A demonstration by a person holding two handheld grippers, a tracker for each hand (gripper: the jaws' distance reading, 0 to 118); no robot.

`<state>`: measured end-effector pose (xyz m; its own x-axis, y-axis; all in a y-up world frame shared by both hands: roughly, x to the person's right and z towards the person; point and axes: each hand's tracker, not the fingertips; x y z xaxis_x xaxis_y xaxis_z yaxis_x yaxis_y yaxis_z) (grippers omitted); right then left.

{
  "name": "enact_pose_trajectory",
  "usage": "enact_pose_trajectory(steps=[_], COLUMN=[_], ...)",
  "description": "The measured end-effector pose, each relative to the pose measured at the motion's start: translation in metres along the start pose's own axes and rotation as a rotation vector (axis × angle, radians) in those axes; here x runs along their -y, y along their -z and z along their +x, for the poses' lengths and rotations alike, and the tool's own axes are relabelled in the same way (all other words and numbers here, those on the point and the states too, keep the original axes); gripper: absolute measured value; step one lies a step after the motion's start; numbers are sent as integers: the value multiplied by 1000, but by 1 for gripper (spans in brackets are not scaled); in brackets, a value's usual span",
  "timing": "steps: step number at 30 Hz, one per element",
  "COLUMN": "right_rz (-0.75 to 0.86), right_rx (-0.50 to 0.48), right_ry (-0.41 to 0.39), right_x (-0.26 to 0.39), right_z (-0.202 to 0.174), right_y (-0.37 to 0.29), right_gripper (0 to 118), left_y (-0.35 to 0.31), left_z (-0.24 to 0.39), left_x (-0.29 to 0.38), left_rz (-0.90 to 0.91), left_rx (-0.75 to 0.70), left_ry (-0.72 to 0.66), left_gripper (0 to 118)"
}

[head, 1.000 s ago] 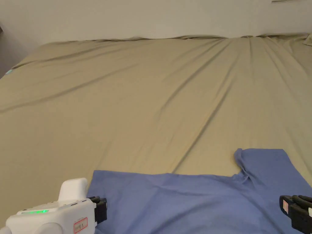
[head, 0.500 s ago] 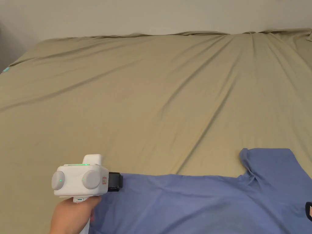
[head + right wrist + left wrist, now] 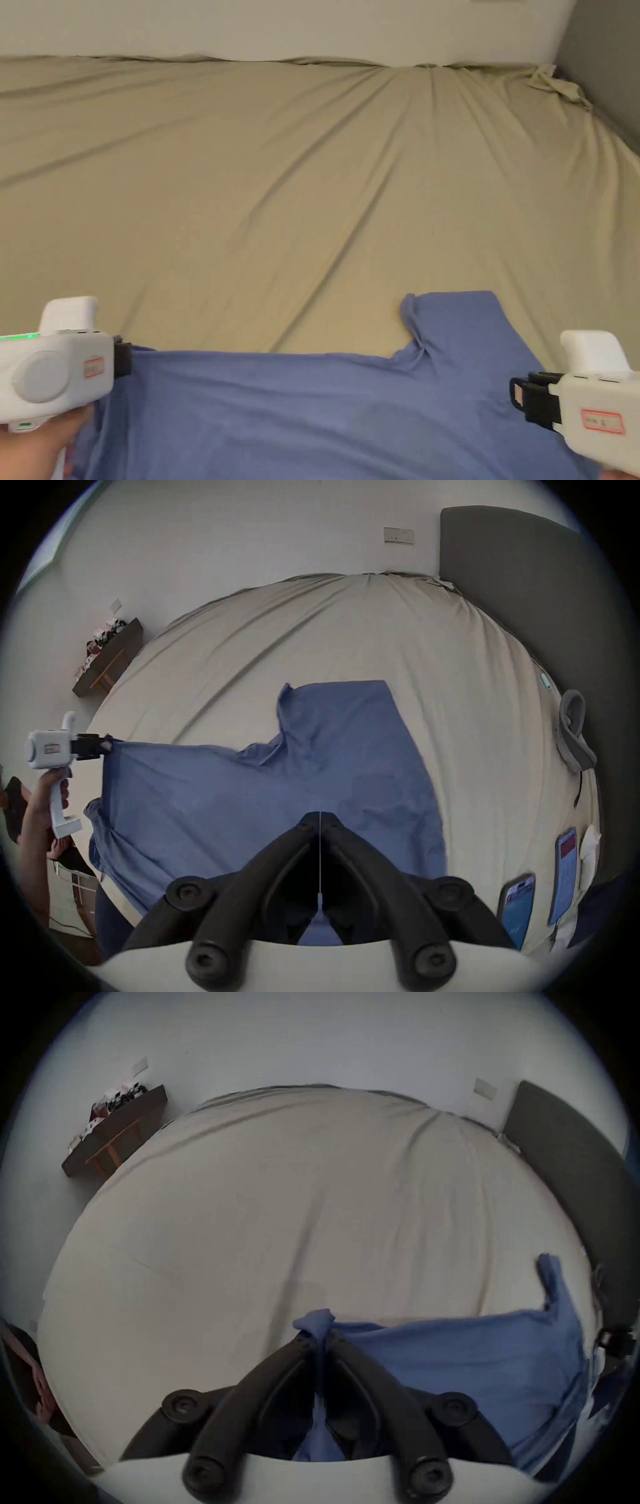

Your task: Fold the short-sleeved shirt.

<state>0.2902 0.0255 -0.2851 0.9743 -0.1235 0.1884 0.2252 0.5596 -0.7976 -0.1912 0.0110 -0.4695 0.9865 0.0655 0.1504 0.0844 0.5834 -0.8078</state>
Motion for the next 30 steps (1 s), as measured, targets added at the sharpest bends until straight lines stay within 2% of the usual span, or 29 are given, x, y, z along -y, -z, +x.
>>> enact_pose_trajectory(steps=[1, 2, 3, 4, 6, 8, 10, 12, 15, 16, 18, 19, 21, 26, 30], right_rz=[-3, -21, -57, -111, -97, -164, -206, -260, -282, -290, -302, -286, -290, -290, -229], right_rx=[0, -11, -15, -3, -15, 47, 66, 86, 150, 171, 152, 177, 165, 138, 50], right_ry=[-15, -30, -51, -64, -66, -68, -66, -44, -35, -34, -38, -63, -84, -133, -90], right_x=[-9, -20, -31, -41, -56, -70, -77, -81, -80, -79, -74, -72, -75, -78, -82], right_z=[7, 14, 21, 27, 37, 45, 52, 56, 57, 57, 55, 50, 45, 38, 40], right_y=[7, 15, 25, 39, 55, 75, 96, 115, 134, 139, 145, 142, 137, 125, 94], right_gripper=[30, 78, 116, 118, 116, 116, 115, 109, 78, 74, 70, 53, 7, 5, 5], left_y=[-6, -12, -18, -25, -32, -35, -37, -34, -31, -27, -25, -24, -21, -19, -25], left_z=[-1, -1, 0, 4, 8, 11, 12, 12, 13, 11, 11, 11, 10, 7, -3], left_x=[-2, -3, -4, -4, -3, -3, -3, -4, -2, -3, -2, -1, -2, -4, -9], left_rz=[8, 16, 22, 26, 28, 34, 34, 30, 18, 14, 7, 5, -1, -8, -24], left_rx=[18, 30, 50, 59, 63, 65, 75, 74, 70, 72, 73, 73, 76, 77, 137], left_ry=[-2, -16, -20, -18, -10, -5, -9, -10, -16, -21, -26, -26, -26, -32, -77], left_gripper=[2, 2, 2, 2, 2, 2, 2, 2, 2, 2, 2, 2, 2, 2, 2])
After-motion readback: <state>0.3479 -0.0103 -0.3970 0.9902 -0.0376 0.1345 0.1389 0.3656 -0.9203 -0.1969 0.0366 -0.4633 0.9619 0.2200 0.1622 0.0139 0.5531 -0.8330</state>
